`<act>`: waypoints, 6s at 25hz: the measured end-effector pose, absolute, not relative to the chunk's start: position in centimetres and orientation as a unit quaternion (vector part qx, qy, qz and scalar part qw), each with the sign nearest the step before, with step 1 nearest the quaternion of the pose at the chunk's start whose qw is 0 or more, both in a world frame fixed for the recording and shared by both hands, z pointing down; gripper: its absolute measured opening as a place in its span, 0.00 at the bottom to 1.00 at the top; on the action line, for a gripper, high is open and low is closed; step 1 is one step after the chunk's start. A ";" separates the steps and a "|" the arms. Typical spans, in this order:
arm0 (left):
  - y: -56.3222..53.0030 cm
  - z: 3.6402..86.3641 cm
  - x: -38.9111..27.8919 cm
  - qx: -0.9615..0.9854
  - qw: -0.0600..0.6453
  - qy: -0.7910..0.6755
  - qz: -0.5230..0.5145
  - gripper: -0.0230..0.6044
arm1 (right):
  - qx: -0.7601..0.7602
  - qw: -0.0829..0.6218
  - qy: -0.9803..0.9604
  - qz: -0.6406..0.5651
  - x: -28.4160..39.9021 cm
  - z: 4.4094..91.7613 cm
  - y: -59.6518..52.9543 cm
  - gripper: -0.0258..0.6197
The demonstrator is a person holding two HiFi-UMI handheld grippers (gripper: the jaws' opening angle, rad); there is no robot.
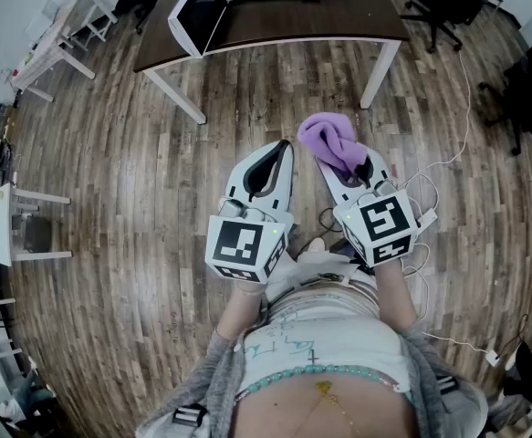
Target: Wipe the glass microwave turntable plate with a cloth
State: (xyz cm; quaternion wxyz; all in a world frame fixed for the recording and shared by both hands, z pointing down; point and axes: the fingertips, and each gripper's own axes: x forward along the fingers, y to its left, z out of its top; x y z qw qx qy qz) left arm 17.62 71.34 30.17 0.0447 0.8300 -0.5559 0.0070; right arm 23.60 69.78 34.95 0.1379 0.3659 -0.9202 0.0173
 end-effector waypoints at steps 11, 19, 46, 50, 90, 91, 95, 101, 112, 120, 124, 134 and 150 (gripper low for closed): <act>70.0 30.5 16.7 0.836 0.050 -0.546 0.012 0.05 | 0.364 0.110 -0.924 0.032 25.1 34.5 67.1 0.21; 66.0 30.9 13.3 0.838 0.037 -0.544 0.024 0.05 | 0.384 0.108 -0.917 0.025 22.9 34.6 63.4 0.21; 51.3 32.8 2.0 0.872 0.073 -0.483 0.034 0.05 | 0.366 0.141 -0.918 0.061 8.1 37.8 50.0 0.21; 50.9 33.1 0.8 0.865 0.078 -0.495 0.031 0.05 | 0.355 0.137 -0.922 0.074 7.0 37.9 49.8 0.21; 27.2 32.8 3.3 0.844 0.079 -0.526 0.074 0.05 | 0.287 0.153 -0.943 0.071 7.6 36.6 24.9 0.21; 26.7 32.9 3.7 0.845 0.083 -0.524 0.072 0.05 | 0.286 0.154 -0.943 0.072 7.9 36.8 24.5 0.21; 24.8 33.8 4.9 0.844 0.099 -0.523 0.063 0.05 | 0.276 0.160 -0.945 0.071 8.6 37.4 22.7 0.21; 23.9 34.5 5.2 0.837 0.117 -0.530 0.064 0.05 | 0.273 0.152 -0.947 0.078 9.2 37.8 21.1 0.21; 20.9 35.8 3.7 0.829 0.137 -0.537 0.067 0.05 | 0.266 0.170 -0.944 0.097 8.2 39.5 18.2 0.21; 15.9 35.5 2.3 0.852 0.128 -0.505 0.054 0.05 | 0.299 0.173 -0.933 0.098 6.8 39.4 13.7 0.21; 12.7 34.9 0.8 0.862 0.115 -0.491 0.052 0.05 | 0.319 0.172 -0.928 0.086 5.5 38.5 10.8 0.21; 6.2 34.6 -2.0 0.889 0.105 -0.443 0.051 0.05 | 0.393 0.162 -0.902 0.079 3.8 37.3 4.4 0.21; 4.2 36.2 -5.3 0.894 0.109 -0.428 0.069 0.05 | 0.423 0.170 -0.884 0.105 3.0 39.9 1.7 0.21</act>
